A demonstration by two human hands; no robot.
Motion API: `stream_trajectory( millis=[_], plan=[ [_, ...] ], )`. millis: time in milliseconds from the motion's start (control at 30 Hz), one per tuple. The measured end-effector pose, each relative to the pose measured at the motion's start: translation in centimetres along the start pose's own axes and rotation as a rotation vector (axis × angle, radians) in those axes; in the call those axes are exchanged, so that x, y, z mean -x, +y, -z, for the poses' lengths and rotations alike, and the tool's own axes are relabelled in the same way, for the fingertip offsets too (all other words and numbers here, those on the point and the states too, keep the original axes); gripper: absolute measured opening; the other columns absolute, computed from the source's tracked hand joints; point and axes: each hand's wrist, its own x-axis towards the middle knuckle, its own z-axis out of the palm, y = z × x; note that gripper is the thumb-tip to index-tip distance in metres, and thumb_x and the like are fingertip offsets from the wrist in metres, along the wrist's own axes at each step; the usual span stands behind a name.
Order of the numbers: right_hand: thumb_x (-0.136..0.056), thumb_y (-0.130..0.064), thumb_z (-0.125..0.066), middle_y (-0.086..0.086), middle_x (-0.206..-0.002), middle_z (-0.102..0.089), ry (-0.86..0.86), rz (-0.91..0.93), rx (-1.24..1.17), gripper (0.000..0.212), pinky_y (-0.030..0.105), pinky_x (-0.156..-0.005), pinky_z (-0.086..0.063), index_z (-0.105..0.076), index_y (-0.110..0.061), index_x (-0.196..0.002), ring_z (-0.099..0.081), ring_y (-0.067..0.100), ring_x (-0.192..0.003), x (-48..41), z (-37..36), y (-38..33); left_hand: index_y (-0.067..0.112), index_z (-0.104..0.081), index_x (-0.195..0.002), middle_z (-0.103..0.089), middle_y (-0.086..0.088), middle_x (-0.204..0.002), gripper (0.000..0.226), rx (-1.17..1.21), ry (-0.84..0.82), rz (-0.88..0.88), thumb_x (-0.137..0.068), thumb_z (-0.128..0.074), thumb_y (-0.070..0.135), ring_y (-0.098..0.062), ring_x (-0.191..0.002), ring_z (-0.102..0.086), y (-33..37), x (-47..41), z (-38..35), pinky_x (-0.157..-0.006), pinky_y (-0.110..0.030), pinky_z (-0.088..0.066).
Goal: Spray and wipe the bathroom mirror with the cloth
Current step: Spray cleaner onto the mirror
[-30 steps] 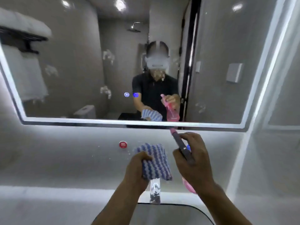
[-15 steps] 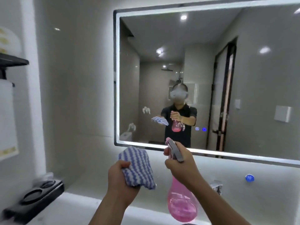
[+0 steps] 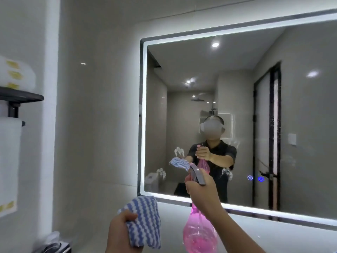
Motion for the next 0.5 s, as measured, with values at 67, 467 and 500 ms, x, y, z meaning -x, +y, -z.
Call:
stream_trajectory(
  millis=[67, 467, 500],
  plan=[
    [-0.072, 0.001, -0.048, 0.008, -0.070, -0.055, -0.005, 0.009, -0.007, 0.017, 0.019, -0.047, -0.041, -0.057, -0.008, -0.084, -0.046, 0.014, -0.056, -1.9, -0.7, 0.1, -0.019, -0.037, -0.128, -0.061, -0.037, -0.097, 0.066, -0.007, -0.004, -0.003, -0.063, -0.031, -0.007, -0.047, -0.064, -0.063, 0.1, -1.3, 0.6, -0.040, -0.041, -0.055],
    [-0.073, 0.005, -0.051, -0.001, -0.056, -0.046, 0.154, -0.008, 0.136, 0.020, 0.011, -0.037, -0.034, -0.048, -0.014, -0.064, -0.040, 0.010, -0.047, -5.8, -7.0, 2.7, -0.017, -0.035, -0.130, -0.050, -0.038, -0.122, 0.053, 0.024, 0.008, 0.090, -0.078, -0.024, -0.010, -0.047, -0.089, -0.053, 3.1, -11.4, 4.7, -0.081, -0.054, -0.041],
    [-0.072, 0.006, -0.051, 0.000, -0.054, -0.044, 0.156, -0.025, 0.146, 0.024, 0.009, -0.035, -0.032, -0.046, -0.014, -0.060, -0.038, 0.010, -0.046, -5.6, -8.2, 3.1, -0.017, -0.039, -0.126, -0.054, -0.036, -0.116, 0.054, 0.042, -0.021, 0.105, -0.074, -0.028, -0.010, -0.046, -0.089, -0.054, 3.4, -12.4, 5.5, -0.081, -0.054, -0.042]
  ],
)
